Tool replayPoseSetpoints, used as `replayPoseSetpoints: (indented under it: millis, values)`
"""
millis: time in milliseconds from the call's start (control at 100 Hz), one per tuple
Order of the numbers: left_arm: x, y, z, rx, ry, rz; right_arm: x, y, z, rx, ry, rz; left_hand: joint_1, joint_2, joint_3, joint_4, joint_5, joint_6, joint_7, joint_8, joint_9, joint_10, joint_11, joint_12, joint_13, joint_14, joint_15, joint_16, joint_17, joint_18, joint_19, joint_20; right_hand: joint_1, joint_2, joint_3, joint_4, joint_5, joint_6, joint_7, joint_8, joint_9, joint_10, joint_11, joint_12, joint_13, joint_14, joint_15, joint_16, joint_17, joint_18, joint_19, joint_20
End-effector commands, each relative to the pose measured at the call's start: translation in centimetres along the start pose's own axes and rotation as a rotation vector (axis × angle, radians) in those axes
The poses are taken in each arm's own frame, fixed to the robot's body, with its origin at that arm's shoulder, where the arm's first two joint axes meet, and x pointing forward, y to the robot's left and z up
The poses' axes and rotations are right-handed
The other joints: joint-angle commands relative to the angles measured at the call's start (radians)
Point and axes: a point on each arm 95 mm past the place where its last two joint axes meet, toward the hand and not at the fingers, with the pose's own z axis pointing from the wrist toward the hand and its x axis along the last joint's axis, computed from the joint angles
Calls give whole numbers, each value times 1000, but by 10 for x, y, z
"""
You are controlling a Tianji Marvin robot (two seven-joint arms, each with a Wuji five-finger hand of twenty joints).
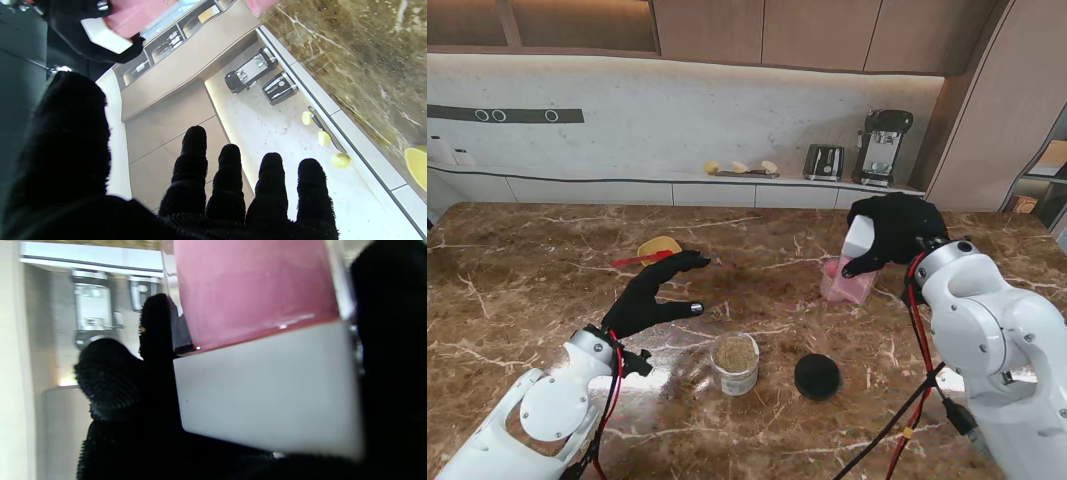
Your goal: Measure grain into the airtight container
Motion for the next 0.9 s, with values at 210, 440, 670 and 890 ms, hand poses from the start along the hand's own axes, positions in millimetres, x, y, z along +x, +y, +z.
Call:
replayPoseSetpoints:
  millis: [210, 440, 670, 890]
  values:
    - [-24, 4, -7, -9, -55, 17, -72, -56, 17, 114, -228, 34, 29, 45, -65, 32, -2, 2, 31, -11, -27, -35, -12, -16, -11, -44, -1, -9, -18, -60, 58, 3, 239, 145, 301, 31, 129, -217, 260, 44, 85, -141, 93, 37, 116, -154, 164, 59, 25, -94, 20, -7]
    - [-30, 7, -7, -20, -61, 44, -103, -90, 26, 127, -306, 41, 41, 57, -89, 40, 1, 5, 28, -11, -26, -36, -10, -16, -11, -51, -1, -9, -25, -100, 33, -49, 229, 160, 306, 30, 122, -222, 258, 45, 80, -148, 93, 40, 116, -159, 154, 56, 16, -90, 13, -7]
    - [-32, 8, -6, -9, -74, 35, -119, -122, 35, 152, -353, 47, 48, 61, -98, 43, 7, 1, 33, -8, -18, -31, -5, -16, -2, -57, 2, -8, -20, -93, 68, -52, 213, 190, 307, 33, 109, -234, 251, 55, 60, -165, 93, 50, 111, -168, 119, 46, -32, -69, 0, 0]
    - [-33, 11, -6, 8, -90, 9, -127, -147, 41, 137, -391, 77, 53, 62, -101, 45, 9, -1, 36, -6, -13, -29, -4, -15, 2, -60, 2, -6, -20, -103, 93, -44, 208, 205, 299, 34, 101, -245, 246, 60, 52, -175, 92, 50, 101, -175, 108, 48, -53, -67, -6, 4]
